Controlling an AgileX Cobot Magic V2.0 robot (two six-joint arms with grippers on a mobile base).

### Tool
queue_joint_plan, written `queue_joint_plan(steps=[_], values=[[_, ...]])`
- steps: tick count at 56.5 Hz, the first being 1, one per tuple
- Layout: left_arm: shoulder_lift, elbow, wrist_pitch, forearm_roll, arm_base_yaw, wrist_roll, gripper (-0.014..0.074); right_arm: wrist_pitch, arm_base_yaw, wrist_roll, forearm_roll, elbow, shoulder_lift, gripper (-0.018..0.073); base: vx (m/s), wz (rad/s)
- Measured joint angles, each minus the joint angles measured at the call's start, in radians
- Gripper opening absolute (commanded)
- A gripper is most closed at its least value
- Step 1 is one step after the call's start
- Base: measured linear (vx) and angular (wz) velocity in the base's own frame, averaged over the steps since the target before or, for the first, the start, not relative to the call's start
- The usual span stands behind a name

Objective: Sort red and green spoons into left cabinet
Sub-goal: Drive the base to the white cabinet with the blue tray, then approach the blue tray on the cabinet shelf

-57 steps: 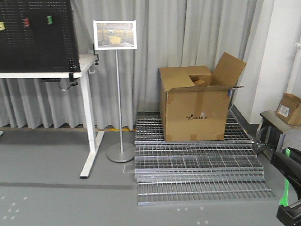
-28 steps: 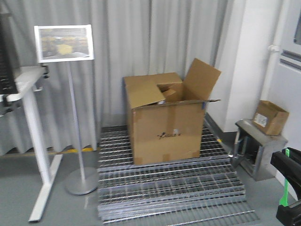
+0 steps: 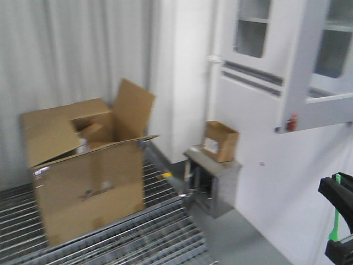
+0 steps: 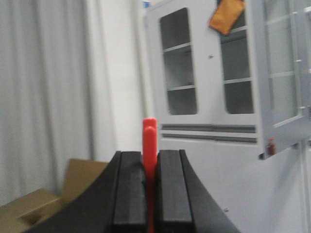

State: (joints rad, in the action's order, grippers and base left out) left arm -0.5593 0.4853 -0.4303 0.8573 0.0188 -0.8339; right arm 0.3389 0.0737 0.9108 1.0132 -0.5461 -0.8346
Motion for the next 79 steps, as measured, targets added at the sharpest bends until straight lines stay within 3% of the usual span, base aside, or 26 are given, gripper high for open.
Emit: queue_joint_plan(steps=[40,79], values=[[0.0,0.0,0.018,0.0,0.0,0.0,0.0031,0.013,0.0,0.0,0.0,0.0,0.0,-0.0006,0.39,-0.74],[0.0,0.0,0.018,0.0,0.0,0.0,0.0031,0.014,0.0,0.0,0.0,0.0,0.0,-0.0006,0.23,-0.47]])
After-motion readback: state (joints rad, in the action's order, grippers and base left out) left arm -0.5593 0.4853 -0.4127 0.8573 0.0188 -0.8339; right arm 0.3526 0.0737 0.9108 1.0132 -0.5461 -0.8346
